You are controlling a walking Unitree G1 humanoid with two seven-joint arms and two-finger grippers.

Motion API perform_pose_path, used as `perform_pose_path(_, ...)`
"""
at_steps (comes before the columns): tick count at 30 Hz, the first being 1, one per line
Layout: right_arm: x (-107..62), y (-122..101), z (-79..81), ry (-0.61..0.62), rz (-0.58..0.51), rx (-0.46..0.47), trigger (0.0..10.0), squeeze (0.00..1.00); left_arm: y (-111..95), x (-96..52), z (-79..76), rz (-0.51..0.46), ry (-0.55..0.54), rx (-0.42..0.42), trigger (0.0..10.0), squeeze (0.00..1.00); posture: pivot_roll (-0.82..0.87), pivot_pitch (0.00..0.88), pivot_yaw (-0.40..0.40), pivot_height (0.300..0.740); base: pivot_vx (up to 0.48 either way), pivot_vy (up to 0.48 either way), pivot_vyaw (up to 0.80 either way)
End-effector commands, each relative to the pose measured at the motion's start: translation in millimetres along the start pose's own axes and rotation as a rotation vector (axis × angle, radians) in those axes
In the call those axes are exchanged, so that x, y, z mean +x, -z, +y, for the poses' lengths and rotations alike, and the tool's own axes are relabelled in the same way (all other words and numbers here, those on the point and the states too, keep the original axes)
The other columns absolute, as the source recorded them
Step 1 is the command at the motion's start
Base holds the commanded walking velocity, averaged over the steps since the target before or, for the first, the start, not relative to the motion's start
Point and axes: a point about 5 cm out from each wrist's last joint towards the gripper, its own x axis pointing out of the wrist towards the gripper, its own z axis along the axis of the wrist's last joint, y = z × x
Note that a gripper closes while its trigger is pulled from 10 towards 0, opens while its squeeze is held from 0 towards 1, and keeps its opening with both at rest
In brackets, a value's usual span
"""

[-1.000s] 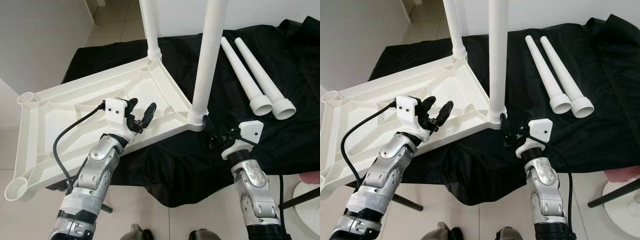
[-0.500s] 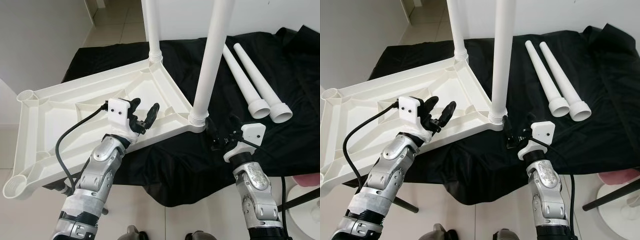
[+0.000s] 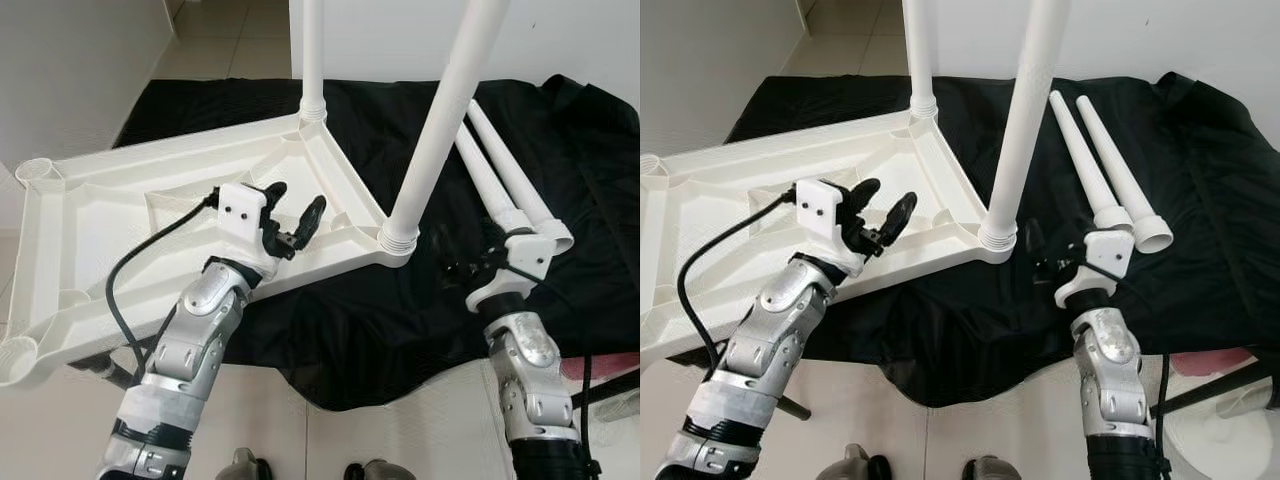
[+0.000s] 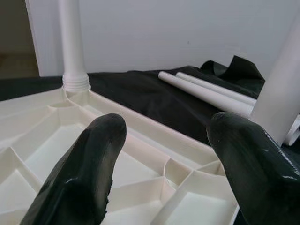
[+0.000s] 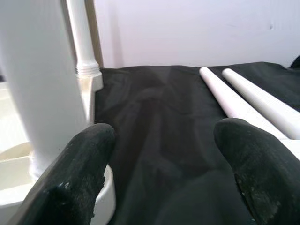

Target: Building children table

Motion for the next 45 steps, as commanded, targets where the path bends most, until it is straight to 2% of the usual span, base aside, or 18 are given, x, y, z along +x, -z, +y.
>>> perform_pose_path(1,1.3,5,0.6,-0.003,0.021,0.012,10.0,0.00,-5,-2.3,5.4,-0.001,0.004,-0.013,10.0,0.00,0.01,0.165,-0.026,0.740,0.000,0.000,0.00)
perform_pose_path(4,8.3,3,7.9,-0.028,0.006,0.014,10.0,0.00,-8,-4.4,7.9,-0.004,0.010,-0.018,10.0,0.00,-0.01,0.182,-0.063,0.740,0.000,0.000,0.00)
perform_pose_path(7,19.4,-2,11.1,-0.008,-0.013,0.036,10.0,0.00,-15,-8.4,4.4,-0.048,0.043,0.039,10.0,0.00,-0.03,0.157,-0.081,0.740,0.000,0.000,0.00)
perform_pose_path(9,21.1,-4,13.6,-0.025,-0.024,0.043,10.0,0.00,-15,-7.4,5.0,-0.047,0.013,0.068,10.0,0.00,-0.03,0.157,-0.081,0.740,0.000,0.000,0.00)
perform_pose_path(10,21.8,-5,15.0,-0.041,-0.026,0.037,10.0,0.00,-16,-4.6,5.5,-0.050,-0.011,0.041,10.0,0.00,0.00,0.149,-0.074,0.740,0.000,0.000,0.00)
perform_pose_path(13,24.7,-10,13.3,-0.082,-0.056,0.002,10.0,0.00,-23,5.1,-4.0,-0.064,-0.017,0.027,10.0,0.00,0.03,0.143,-0.039,0.740,0.000,0.000,0.00)
perform_pose_path(17,30.5,-10,13.1,-0.094,-0.068,-0.017,10.0,0.00,-21,5.1,-3.4,-0.048,-0.016,0.023,10.0,0.00,0.02,0.140,0.014,0.740,0.000,0.000,0.00)
perform_pose_path(22,32.2,-11,16.2,-0.113,-0.068,-0.021,10.0,0.00,-20,4.8,-1.6,-0.044,-0.019,0.016,10.0,0.00,0.00,0.146,-0.002,0.740,0.000,0.000,0.00)
perform_pose_path(28,22.8,-3,18.2,-0.137,-0.018,-0.014,10.0,0.00,-5,11.5,0.6,-0.023,-0.014,-0.031,10.0,0.00,-0.03,0.163,-0.006,0.740,0.000,0.000,0.00)
perform_pose_path(30,13.2,6,13.1,-0.117,0.020,-0.029,10.0,0.00,0,14.2,-2.5,-0.015,0.010,-0.001,10.0,0.00,-0.04,0.147,-0.005,0.740,0.000,0.000,0.00)
perform_pose_path(34,7.2,7,4.4,-0.069,0.026,-0.026,10.0,0.00,4,15.6,-2.7,0.010,-0.012,0.027,10.0,0.00,-0.03,0.147,-0.001,0.740,0.000,0.000,0.00)
perform_pose_path(36,-5.9,11,0.3,-0.043,0.044,-0.012,10.0,0.00,13,7.3,-1.5,0.065,-0.057,0.020,10.0,0.00,-0.04,0.165,0.014,0.740,0.000,0.000,0.00)
perform_pose_path(37,-5.9,11,0.3,-0.043,0.044,-0.012,10.0,0.00,13,7.3,-1.5,0.065,-0.057,0.020,10.0,0.00,-0.04,0.165,0.014,0.740,0.000,0.000,0.00)
perform_pose_path(40,-21.4,19,11.6,-0.110,0.079,0.026,10.0,0.00,30,-6.5,-5.0,0.140,-0.066,-0.025,10.0,0.00,-0.04,0.164,0.023,0.740,0.000,0.000,0.00)
perform_pose_path(43,-23.2,19,14.7,-0.130,0.080,0.027,10.0,0.00,32,-8.1,-6.5,0.151,-0.060,-0.028,10.0,0.00,-0.04,0.164,0.023,0.740,0.000,0.000,0.00)
perform_pose_path(44,-25.4,20,19.9,-0.168,0.089,0.045,10.0,0.07,33,-8.7,-10.3,0.157,-0.043,-0.016,10.0,0.00,-0.03,0.157,0.019,0.740,0.000,0.000,0.00)
perform_pose_path(45,-26.0,20,23.4,-0.207,0.093,0.059,10.0,1.00,31,-7.3,-12.9,0.145,-0.024,-0.003,10.0,0.00,-0.02,0.155,0.015,0.740,0.000,0.000,0.00)
